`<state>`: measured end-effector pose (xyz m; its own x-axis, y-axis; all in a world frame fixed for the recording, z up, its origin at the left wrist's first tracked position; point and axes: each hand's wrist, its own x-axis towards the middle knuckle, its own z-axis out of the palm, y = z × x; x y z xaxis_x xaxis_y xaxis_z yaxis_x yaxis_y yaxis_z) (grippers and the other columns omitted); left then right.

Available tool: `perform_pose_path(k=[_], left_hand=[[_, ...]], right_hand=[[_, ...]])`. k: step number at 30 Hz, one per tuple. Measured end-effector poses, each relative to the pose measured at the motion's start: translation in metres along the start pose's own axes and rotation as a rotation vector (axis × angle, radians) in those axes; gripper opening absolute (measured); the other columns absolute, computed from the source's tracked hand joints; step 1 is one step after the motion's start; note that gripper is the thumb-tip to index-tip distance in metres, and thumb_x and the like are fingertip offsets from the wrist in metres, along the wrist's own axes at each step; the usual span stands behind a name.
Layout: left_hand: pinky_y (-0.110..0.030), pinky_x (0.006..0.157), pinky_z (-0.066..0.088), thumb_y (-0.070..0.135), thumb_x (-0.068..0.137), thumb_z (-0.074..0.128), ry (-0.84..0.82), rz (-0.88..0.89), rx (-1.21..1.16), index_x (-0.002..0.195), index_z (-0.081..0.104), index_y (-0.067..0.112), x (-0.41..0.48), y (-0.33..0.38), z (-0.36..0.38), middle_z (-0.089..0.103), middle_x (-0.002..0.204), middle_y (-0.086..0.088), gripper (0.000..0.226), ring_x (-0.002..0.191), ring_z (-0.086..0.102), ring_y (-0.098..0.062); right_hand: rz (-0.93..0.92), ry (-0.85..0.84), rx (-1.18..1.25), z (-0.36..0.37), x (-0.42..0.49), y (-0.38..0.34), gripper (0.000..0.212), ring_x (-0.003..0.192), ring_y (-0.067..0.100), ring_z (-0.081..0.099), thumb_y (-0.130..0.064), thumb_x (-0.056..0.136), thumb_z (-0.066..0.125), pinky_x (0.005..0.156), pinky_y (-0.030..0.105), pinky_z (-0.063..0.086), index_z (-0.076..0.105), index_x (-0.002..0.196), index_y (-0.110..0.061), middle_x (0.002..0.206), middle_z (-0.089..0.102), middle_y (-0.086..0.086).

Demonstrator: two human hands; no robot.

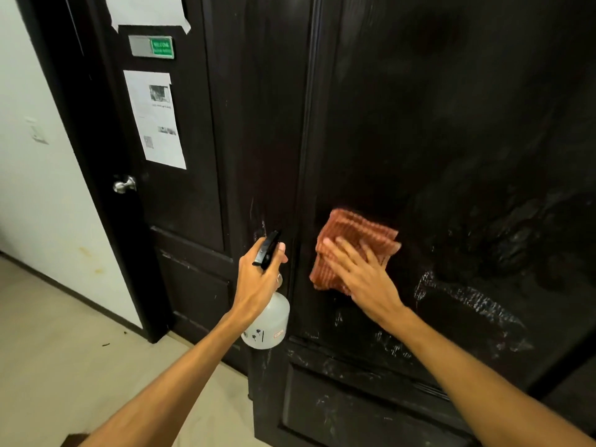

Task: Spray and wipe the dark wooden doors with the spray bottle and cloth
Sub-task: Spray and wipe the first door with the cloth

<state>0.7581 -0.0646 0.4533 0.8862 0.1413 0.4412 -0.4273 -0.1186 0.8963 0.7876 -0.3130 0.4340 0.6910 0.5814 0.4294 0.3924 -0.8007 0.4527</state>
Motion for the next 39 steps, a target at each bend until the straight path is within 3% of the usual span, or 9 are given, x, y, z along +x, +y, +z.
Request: perform_pose_path(k=[2,5,8,12,17,23,28,34,39], left_hand=[[-0.054,0.053,0.050,0.030,0.106,0.060,0.014,-0.002,0.027,0.098,0.066,0.012,-0.006,-0.004,-0.004,0.065,0.082,-0.024,0.021,0.067,0.059,-0.050],[-0.048,0.063,0.056,0.028,0.105,0.061,0.051,-0.010,0.057,0.102,0.067,0.013,-0.020,-0.009,-0.010,0.070,0.084,-0.014,0.017,0.075,0.067,-0.037],[-0.029,0.057,0.052,0.027,0.104,0.062,0.099,-0.006,0.078,0.102,0.067,0.018,-0.031,-0.017,-0.016,0.068,0.075,0.001,0.011,0.062,0.064,-0.017],[-0.032,0.055,0.048,0.038,0.101,0.063,0.141,-0.030,0.109,0.104,0.067,0.026,-0.043,-0.032,-0.024,0.066,0.072,0.007,0.012,0.057,0.058,-0.010],[-0.033,0.052,0.051,0.042,0.100,0.061,0.200,-0.065,0.121,0.116,0.067,0.025,-0.051,-0.042,-0.034,0.069,0.077,0.000,0.023,0.059,0.059,-0.018],[-0.030,0.048,0.050,0.030,0.104,0.061,0.233,-0.030,0.110,0.106,0.066,0.017,-0.038,-0.048,-0.050,0.069,0.081,-0.005,0.014,0.056,0.059,-0.016],[-0.053,0.053,0.053,0.041,0.104,0.060,0.213,0.028,0.140,0.104,0.065,0.030,-0.010,-0.066,-0.065,0.069,0.079,-0.002,0.012,0.061,0.061,-0.028],[-0.046,0.058,0.057,0.038,0.104,0.059,0.176,0.068,0.155,0.104,0.061,0.042,0.011,-0.073,-0.081,0.070,0.081,0.004,0.004,0.060,0.064,-0.015],[-0.053,0.057,0.056,0.041,0.104,0.060,0.150,0.029,0.161,0.104,0.063,0.036,0.015,-0.086,-0.083,0.069,0.078,0.002,0.006,0.062,0.064,-0.020]], right_hand=[[0.025,-0.057,0.134,0.018,-0.024,-0.012,0.096,0.134,0.035,0.053,0.007,0.075,0.061,0.099,0.045,0.049,0.024,0.161,-0.019,0.157,0.042,0.010],[0.193,0.034,0.333,0.010,-0.025,-0.027,0.090,0.099,0.027,0.063,0.005,0.077,0.068,0.078,0.040,0.053,0.036,0.157,-0.021,0.122,0.062,0.005],[0.323,0.145,0.474,-0.004,-0.013,-0.045,0.091,0.116,0.028,0.059,0.004,0.077,0.075,0.088,0.047,0.054,0.039,0.158,-0.017,0.130,0.061,0.008],[0.365,0.163,0.580,-0.006,-0.006,-0.059,0.094,0.140,0.028,0.044,0.004,0.080,0.075,0.105,0.058,0.045,0.033,0.160,-0.024,0.155,0.046,0.006],[0.193,0.190,0.442,-0.010,0.018,-0.042,0.093,0.116,0.026,0.056,0.011,0.077,0.070,0.090,0.039,0.051,0.035,0.159,-0.018,0.132,0.061,0.008],[-0.114,0.141,0.104,-0.032,0.111,-0.028,0.089,0.119,0.031,0.061,0.000,0.075,0.071,0.102,0.043,0.048,0.040,0.157,-0.016,0.135,0.063,0.010],[-0.203,-0.015,-0.044,0.002,0.155,-0.078,0.058,0.112,0.030,0.065,-0.010,0.086,0.063,0.094,0.042,0.051,0.056,0.144,-0.017,0.128,0.068,0.005],[-0.308,-0.035,-0.117,0.033,0.158,-0.091,0.037,0.103,0.039,0.067,-0.004,0.092,0.052,0.087,0.049,0.055,0.063,0.127,-0.007,0.112,0.069,0.017],[-0.124,0.116,-0.076,0.008,0.172,-0.087,0.065,0.140,0.031,0.049,-0.007,0.095,0.040,0.111,0.045,0.042,0.033,0.159,-0.012,0.157,0.046,0.010]])
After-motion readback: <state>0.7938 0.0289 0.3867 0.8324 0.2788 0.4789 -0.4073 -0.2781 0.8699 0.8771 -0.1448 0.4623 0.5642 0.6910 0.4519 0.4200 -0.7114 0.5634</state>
